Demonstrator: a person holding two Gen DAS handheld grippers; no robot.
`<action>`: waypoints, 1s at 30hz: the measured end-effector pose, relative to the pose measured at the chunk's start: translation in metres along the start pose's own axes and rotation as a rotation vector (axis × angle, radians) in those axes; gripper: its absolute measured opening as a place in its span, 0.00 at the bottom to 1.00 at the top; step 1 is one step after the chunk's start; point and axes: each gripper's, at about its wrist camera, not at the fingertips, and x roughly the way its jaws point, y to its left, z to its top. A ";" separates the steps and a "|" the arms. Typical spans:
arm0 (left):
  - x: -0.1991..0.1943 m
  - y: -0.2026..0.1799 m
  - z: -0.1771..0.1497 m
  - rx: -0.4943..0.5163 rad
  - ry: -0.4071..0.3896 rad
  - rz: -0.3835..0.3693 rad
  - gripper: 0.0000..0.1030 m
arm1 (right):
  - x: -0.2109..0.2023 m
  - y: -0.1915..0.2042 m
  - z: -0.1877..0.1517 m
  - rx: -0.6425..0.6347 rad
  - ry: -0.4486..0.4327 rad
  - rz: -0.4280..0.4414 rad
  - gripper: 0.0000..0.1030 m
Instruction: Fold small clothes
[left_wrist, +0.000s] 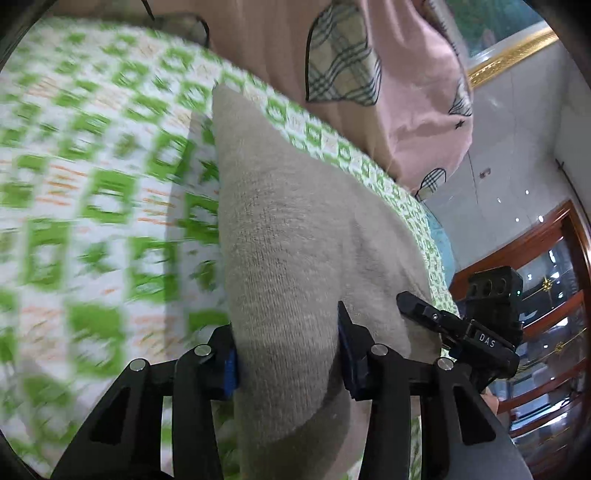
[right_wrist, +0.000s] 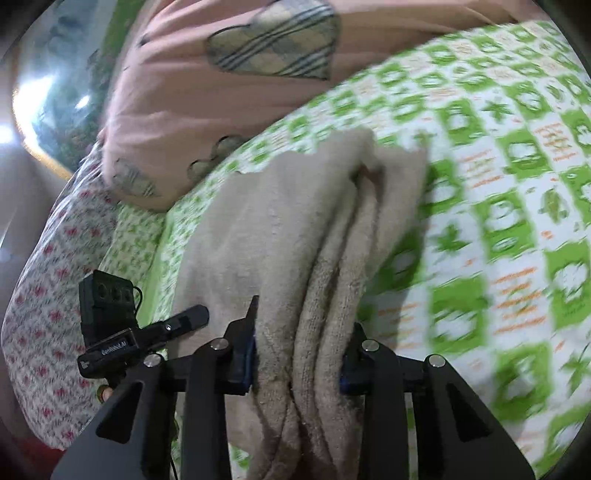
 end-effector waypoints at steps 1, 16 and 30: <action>-0.014 0.001 -0.004 0.003 -0.009 0.011 0.42 | 0.003 0.011 -0.006 -0.023 0.010 0.014 0.33; -0.136 0.062 -0.108 0.023 -0.024 0.186 0.46 | 0.077 0.081 -0.101 -0.078 0.168 0.131 0.36; -0.162 0.101 -0.078 -0.068 -0.125 0.158 0.66 | 0.059 0.079 -0.059 -0.121 0.081 0.047 0.54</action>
